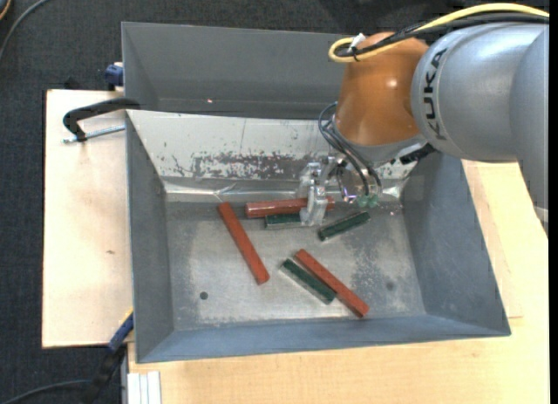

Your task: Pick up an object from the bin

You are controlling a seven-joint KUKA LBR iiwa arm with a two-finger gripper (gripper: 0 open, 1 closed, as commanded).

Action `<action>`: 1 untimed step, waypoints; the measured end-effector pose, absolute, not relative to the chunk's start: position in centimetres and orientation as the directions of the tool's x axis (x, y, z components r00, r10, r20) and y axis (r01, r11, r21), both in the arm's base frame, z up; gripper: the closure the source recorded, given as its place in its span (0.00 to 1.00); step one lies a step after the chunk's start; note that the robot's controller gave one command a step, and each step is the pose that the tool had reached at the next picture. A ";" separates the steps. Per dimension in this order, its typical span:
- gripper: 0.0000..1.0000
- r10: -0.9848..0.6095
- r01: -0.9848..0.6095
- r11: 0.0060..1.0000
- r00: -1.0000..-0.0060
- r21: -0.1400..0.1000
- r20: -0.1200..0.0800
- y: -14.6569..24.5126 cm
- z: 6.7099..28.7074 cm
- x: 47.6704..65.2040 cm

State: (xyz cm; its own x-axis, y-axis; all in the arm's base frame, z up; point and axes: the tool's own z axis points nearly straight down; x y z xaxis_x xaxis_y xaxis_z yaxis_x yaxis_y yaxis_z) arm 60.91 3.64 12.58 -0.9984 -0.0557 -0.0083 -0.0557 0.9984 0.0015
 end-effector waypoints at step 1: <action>1.00 -0.056 -0.056 0.998 -0.998 0.002 -0.008 3.7 13.4 61.1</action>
Offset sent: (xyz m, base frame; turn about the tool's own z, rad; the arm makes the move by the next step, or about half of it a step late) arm 0.0000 0.0000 0.0068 0.0000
